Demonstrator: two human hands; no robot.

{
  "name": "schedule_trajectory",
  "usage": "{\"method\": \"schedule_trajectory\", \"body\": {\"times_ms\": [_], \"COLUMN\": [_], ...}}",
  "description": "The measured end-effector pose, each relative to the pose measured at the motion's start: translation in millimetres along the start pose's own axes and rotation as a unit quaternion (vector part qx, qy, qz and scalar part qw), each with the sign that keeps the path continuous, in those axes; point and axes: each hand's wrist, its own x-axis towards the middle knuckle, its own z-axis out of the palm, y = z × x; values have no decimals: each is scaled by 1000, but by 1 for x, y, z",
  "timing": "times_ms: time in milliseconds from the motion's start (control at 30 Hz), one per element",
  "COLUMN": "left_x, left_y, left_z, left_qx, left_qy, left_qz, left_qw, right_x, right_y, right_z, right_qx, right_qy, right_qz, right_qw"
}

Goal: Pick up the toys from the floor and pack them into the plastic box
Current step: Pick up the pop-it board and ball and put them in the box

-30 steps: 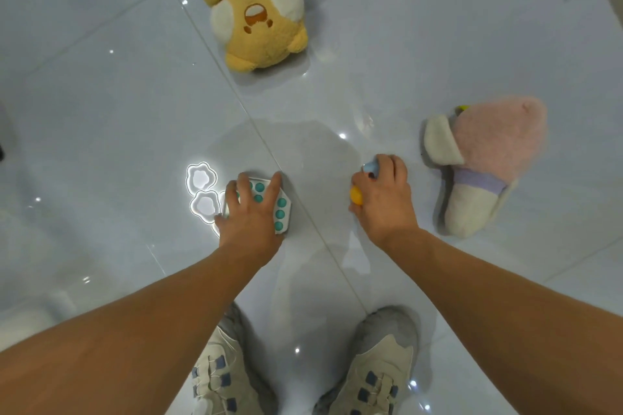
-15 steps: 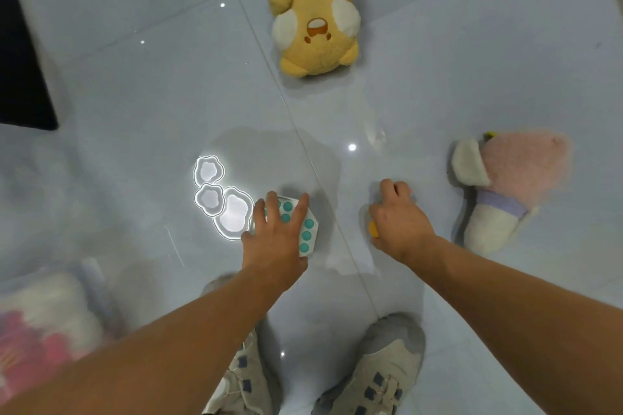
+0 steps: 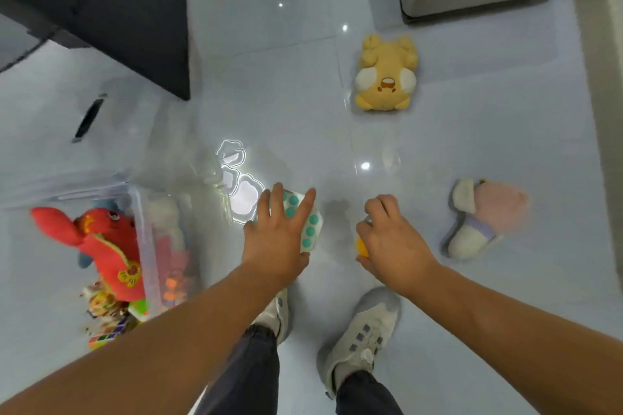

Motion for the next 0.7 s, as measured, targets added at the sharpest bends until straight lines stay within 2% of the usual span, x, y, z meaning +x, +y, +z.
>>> {"method": "schedule_trajectory", "body": {"times_ms": [233,467,600,700], "left_x": [-133,-225,-243,-239], "left_y": [-87,-237,-301,-327], "left_z": [-62,-18,20,42], "left_qx": [-42,-57,-75,-135], "left_qy": [45,40,25,-11], "left_qz": [-112,-235,-263,-263], "left_qw": [992,970,962,955], "right_x": [-2,36,71,91], "right_y": [-139,-299,-376,-411], "right_z": [-91,-80,-55,-39], "right_qx": [34,43,110,115], "right_qy": [79,122,59,25], "right_qz": [-163,-290,-292,-294], "right_qw": [983,948,948,949]}}
